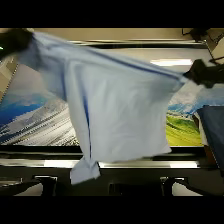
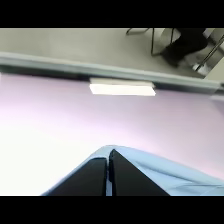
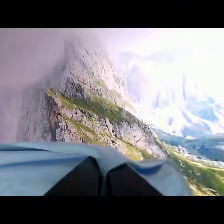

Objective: Fold the clothes and pants, and hang the long-sleeved shirts on hangers.

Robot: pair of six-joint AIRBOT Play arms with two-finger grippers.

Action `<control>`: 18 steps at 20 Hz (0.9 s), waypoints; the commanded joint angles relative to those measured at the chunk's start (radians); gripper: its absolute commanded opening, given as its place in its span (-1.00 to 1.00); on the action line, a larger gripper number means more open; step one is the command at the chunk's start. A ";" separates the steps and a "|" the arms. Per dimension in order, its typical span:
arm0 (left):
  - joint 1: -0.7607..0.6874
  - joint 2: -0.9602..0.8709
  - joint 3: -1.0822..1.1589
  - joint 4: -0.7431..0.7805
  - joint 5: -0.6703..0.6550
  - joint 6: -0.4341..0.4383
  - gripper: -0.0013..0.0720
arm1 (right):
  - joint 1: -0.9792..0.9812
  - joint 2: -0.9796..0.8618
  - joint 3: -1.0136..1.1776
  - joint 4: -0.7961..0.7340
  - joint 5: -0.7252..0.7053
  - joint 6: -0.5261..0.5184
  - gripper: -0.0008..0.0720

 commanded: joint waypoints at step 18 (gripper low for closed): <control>0.085 -0.192 -0.438 0.193 -0.740 -0.259 0.64 | -0.113 -0.187 -0.265 -0.212 0.361 -0.027 0.73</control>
